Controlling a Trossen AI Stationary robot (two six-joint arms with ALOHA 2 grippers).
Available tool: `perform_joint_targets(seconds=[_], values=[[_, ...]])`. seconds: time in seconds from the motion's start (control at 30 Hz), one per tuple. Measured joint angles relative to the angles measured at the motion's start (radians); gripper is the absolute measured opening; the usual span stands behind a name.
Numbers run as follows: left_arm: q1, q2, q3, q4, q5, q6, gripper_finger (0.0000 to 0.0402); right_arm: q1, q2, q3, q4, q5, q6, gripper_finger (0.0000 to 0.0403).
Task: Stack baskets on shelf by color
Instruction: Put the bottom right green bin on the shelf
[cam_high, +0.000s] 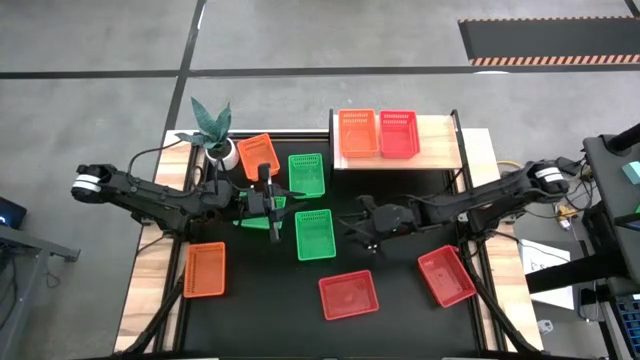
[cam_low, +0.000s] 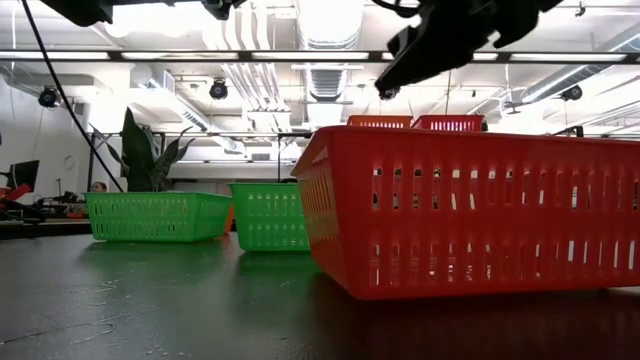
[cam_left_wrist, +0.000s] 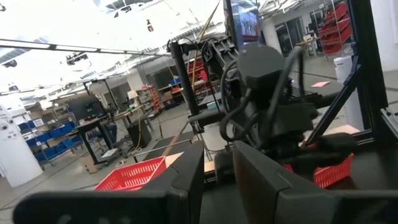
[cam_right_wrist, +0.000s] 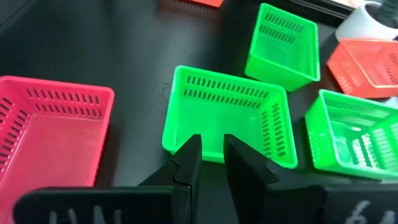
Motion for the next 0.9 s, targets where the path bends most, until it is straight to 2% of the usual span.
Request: perform_joint_targets(seconds=[0.27,0.67,0.9], values=[[0.0,0.0,0.0,0.0,0.0,0.0,0.007,0.013,0.149,0.144,-0.038,-0.01,-0.008,0.0063],[0.0,0.0,0.0,-0.001,0.0,0.0,0.007,0.015,0.373,0.371,-0.168,-0.01,0.048,0.0174],[-0.001,0.0,0.0,-0.001,0.0,0.0,0.007,0.024,0.459,0.435,-0.177,-0.012,0.077,0.0186]])
